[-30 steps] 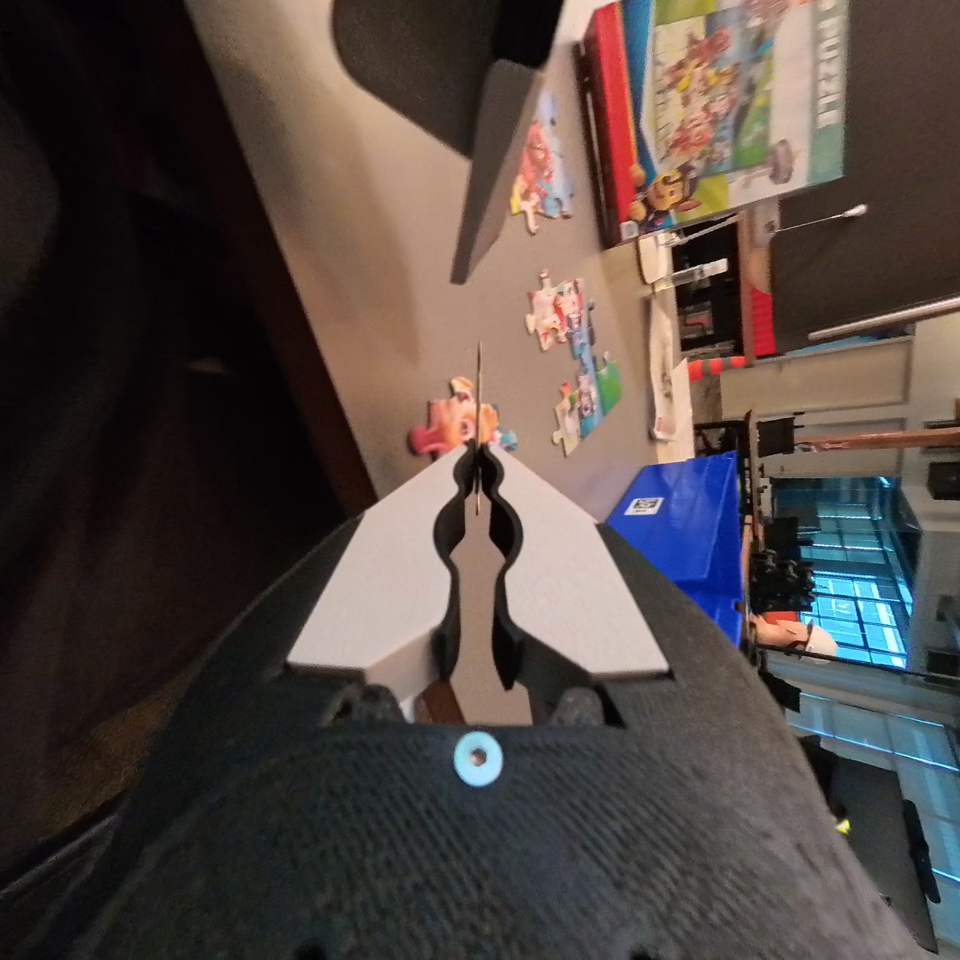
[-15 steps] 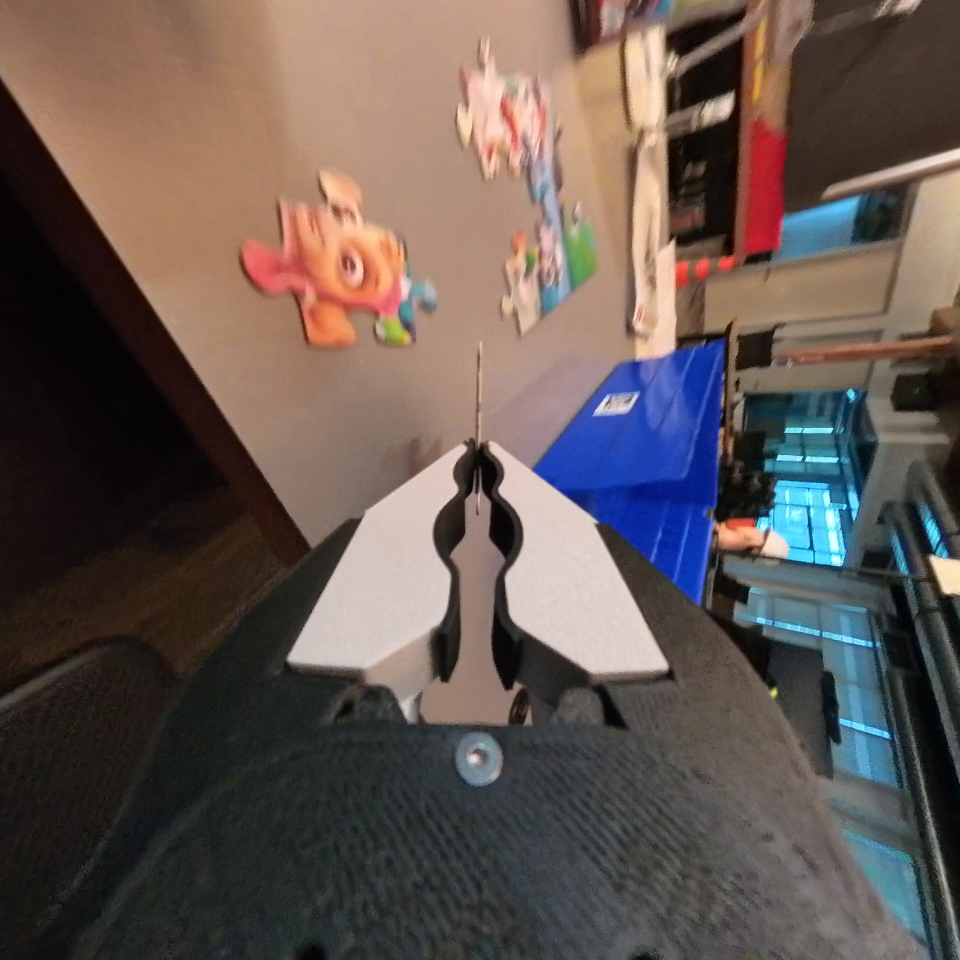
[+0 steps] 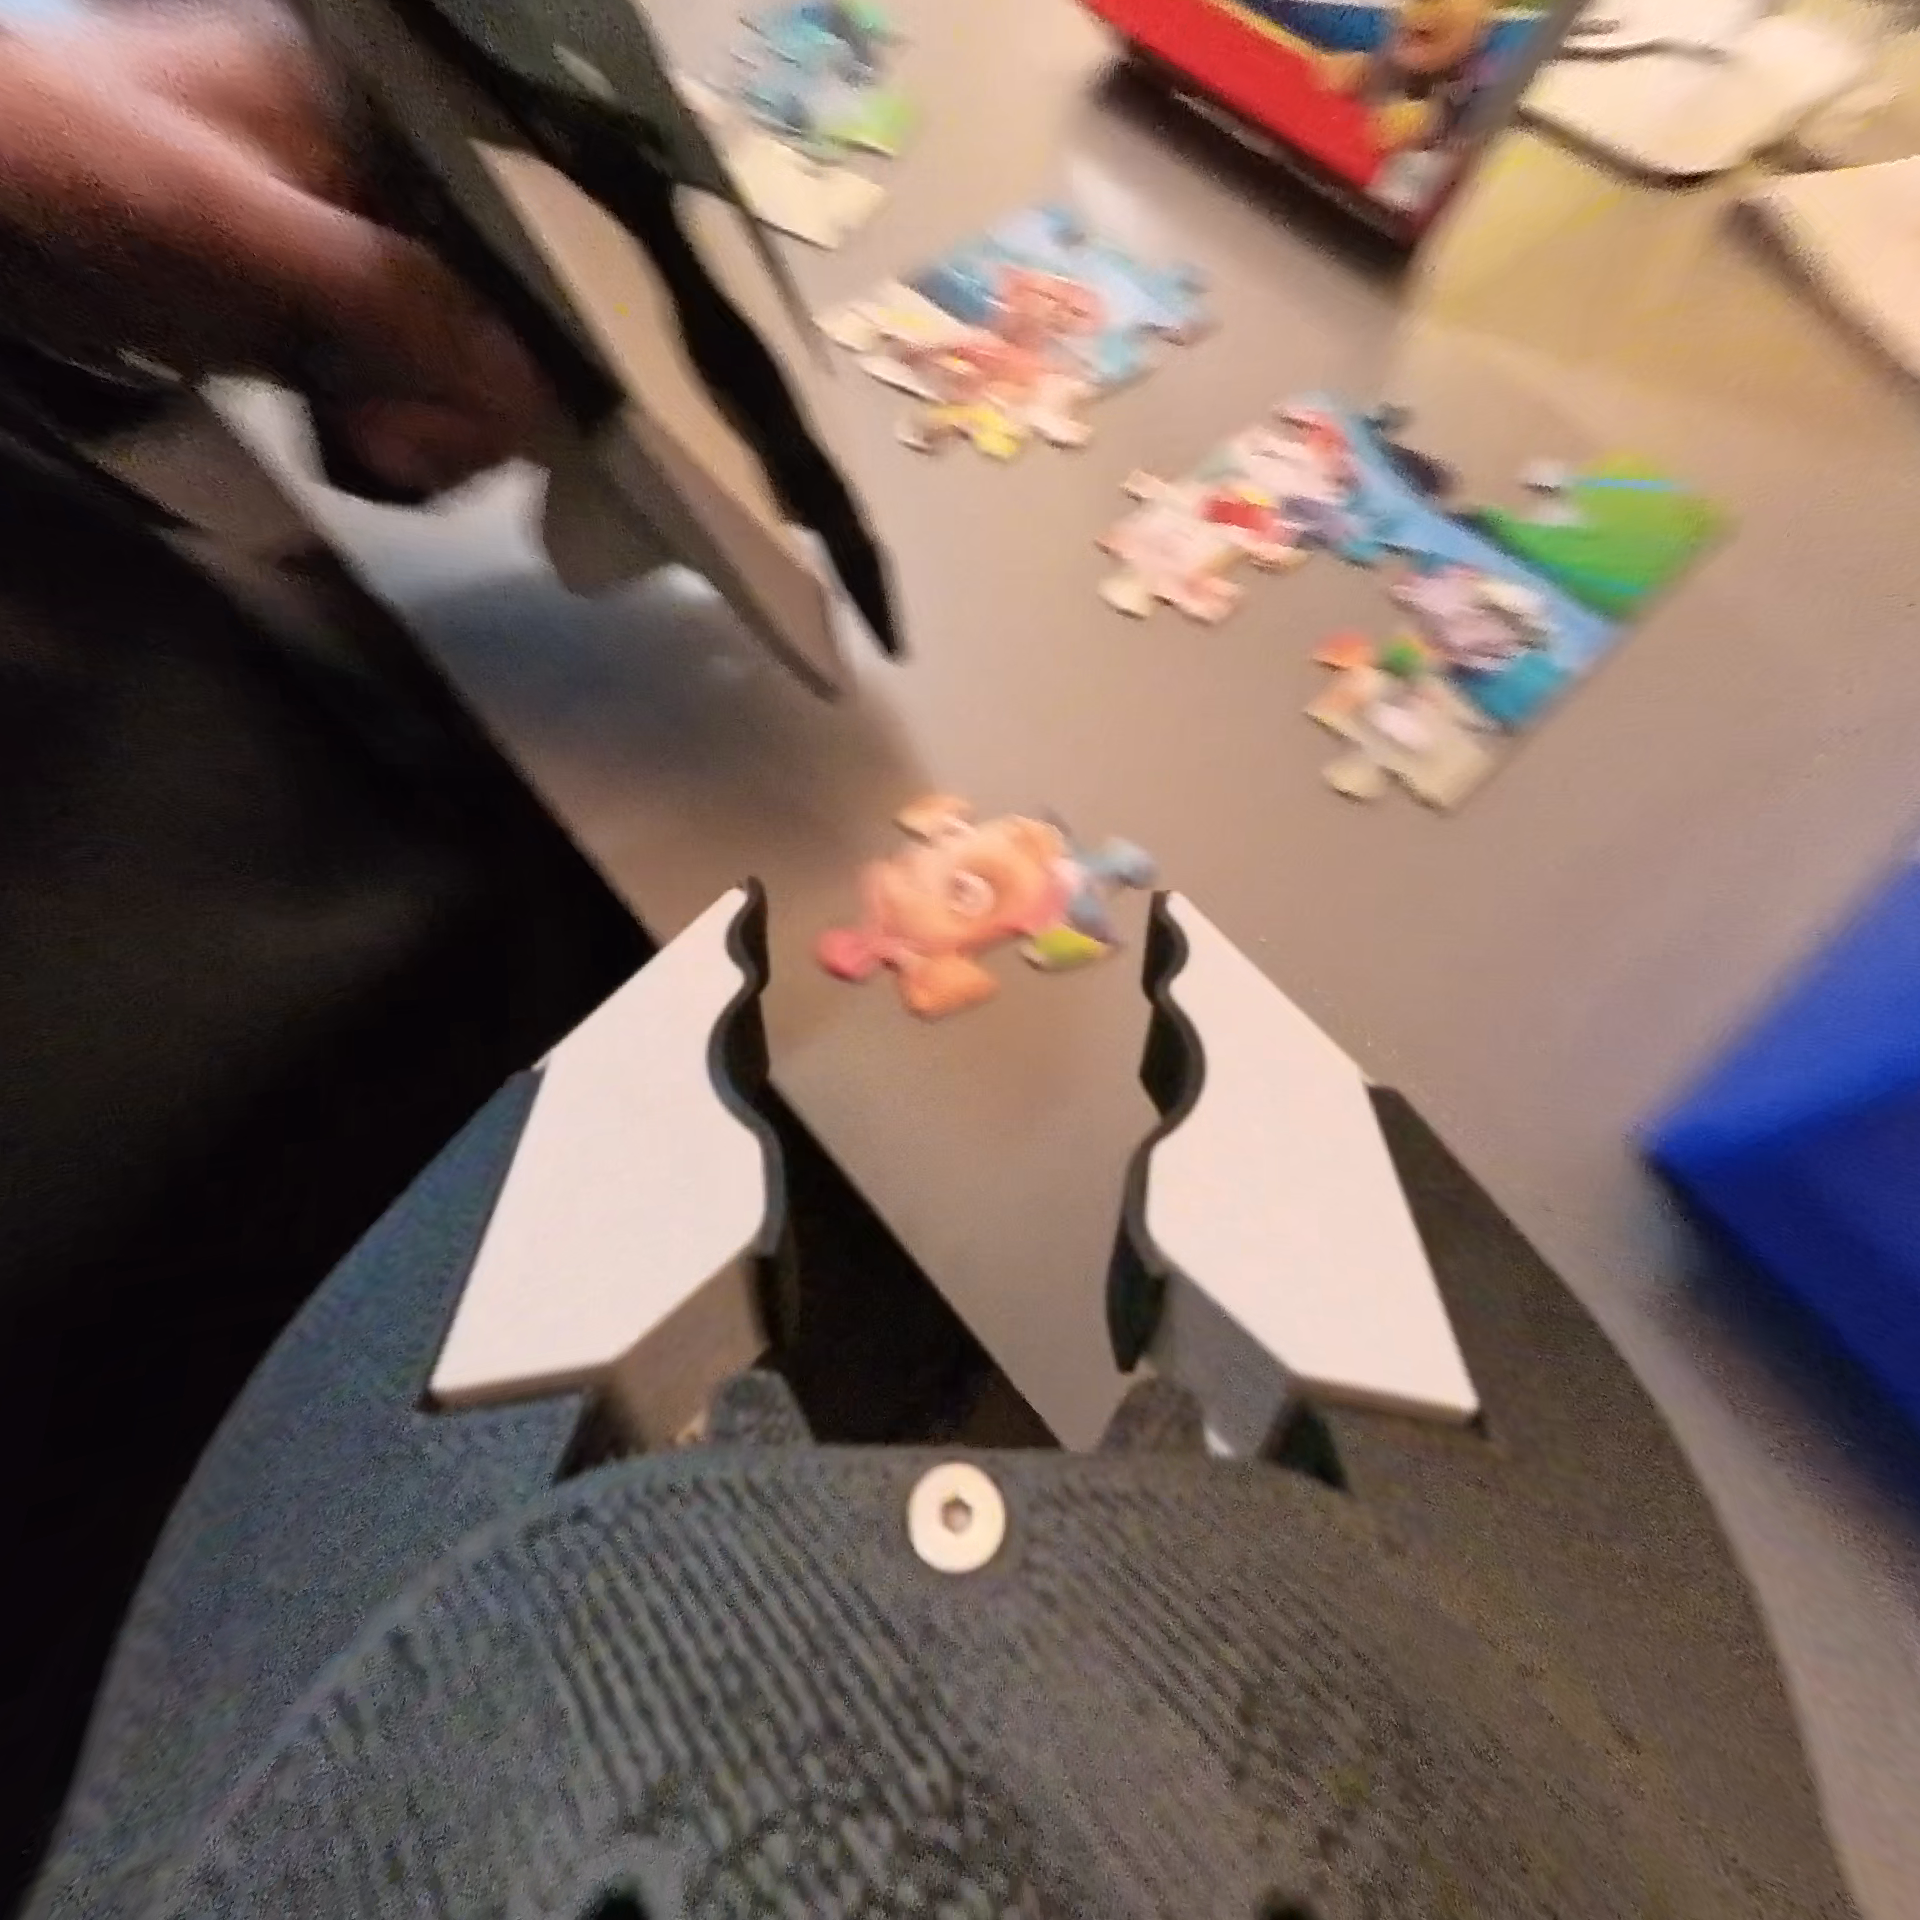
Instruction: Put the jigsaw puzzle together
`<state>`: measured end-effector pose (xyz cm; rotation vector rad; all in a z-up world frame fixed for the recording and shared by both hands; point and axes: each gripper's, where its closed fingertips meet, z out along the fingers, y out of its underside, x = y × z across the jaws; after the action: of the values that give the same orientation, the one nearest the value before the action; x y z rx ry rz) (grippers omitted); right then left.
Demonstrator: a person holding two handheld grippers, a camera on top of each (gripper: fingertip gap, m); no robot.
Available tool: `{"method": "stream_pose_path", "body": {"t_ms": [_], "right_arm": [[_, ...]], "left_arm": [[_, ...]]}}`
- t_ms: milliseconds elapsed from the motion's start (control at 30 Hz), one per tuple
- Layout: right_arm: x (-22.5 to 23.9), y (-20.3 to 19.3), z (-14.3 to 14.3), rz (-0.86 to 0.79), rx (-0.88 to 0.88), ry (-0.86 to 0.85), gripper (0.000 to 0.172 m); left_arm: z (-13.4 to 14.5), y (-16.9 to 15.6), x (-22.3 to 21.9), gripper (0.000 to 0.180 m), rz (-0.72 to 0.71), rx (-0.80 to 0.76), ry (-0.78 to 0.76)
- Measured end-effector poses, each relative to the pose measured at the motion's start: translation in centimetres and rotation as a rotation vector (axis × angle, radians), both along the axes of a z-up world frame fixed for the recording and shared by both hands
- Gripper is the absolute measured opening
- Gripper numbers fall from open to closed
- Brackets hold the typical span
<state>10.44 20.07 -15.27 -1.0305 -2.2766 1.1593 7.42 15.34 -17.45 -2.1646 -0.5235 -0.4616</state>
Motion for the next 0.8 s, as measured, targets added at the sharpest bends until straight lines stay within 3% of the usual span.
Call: {"method": "stream_pose_path", "body": {"t_ms": [67, 200, 233, 300, 400, 533, 667, 733, 800], "right_arm": [[0.6, -2.7, -1.3, 0.102, -0.072, -0.064, 0.072], [1.8, -4.2, -5.5, 0.163, 0.064, -0.099, 0.082], [2.1, -4.5, -5.3, 0.154, 0.041, -0.085, 0.073], [3.3, -5.3, -5.1, 0.158, -0.022, -0.114, 0.077], [5.1, -5.6, -5.1, 0.174, -0.014, -0.114, 0.06], [5.9, -5.2, -5.6, 0.182, 0.175, 0.018, 0.035], [6.1, -4.3, -7.3, 0.264, 0.544, 0.157, 0.003], [5.8, -4.5, -6.8, 0.29, 0.666, 0.268, 0.0], [5.1, -4.6, -6.1, 0.27, 0.674, 0.3, 0.0]], "left_arm": [[0.0, 0.0, -0.2, 0.023, 0.003, -0.002, -0.001], [0.0, -0.2, -0.2, 0.023, 0.008, 0.004, -0.004], [0.0, -0.2, -0.1, 0.023, 0.007, 0.004, -0.007], [0.0, -0.3, 0.2, 0.023, 0.004, 0.007, -0.007], [0.2, -0.4, 0.9, 0.023, -0.007, 0.014, -0.001], [0.3, -0.5, 1.7, 0.023, -0.021, 0.022, 0.005], [0.6, -0.7, 2.5, 0.023, -0.029, 0.031, 0.018], [0.8, -0.9, 2.6, 0.023, -0.025, 0.032, 0.033], [0.8, -1.0, 2.6, 0.023, -0.015, 0.032, 0.04]]}}
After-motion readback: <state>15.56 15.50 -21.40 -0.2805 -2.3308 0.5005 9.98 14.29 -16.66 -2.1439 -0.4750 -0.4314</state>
